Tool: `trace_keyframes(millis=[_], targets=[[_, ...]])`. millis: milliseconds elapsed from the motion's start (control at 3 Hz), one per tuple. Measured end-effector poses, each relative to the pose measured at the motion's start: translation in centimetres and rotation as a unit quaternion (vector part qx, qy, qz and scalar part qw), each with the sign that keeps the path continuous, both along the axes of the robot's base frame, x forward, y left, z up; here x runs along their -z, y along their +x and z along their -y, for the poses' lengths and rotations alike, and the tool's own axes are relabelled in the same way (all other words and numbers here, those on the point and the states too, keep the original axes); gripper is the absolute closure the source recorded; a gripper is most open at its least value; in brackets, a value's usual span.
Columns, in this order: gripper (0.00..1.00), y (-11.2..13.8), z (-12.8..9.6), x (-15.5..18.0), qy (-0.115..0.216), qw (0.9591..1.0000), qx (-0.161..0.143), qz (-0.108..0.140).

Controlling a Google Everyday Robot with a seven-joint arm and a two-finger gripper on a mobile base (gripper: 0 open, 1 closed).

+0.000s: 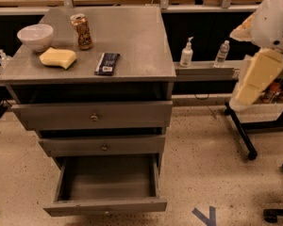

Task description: Place rxbar blueberry into bottom drawer

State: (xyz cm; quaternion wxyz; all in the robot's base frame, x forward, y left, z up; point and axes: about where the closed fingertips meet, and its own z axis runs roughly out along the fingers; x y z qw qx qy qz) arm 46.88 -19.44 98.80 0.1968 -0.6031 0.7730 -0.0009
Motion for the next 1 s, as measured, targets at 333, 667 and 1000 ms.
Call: trace_keyframes(millis=[333, 667, 1000], targets=[[0.00, 5.1, -3.6, -1.2, 0.012, 0.9993, -0.033, 0.012], [0.00, 9.8, -11.1, -3.5, 0.029, 0.9938, -0.102, 0.032], [0.00, 14.6, -19.0, -4.0, 0.004, 0.9892, -0.131, 0.066]])
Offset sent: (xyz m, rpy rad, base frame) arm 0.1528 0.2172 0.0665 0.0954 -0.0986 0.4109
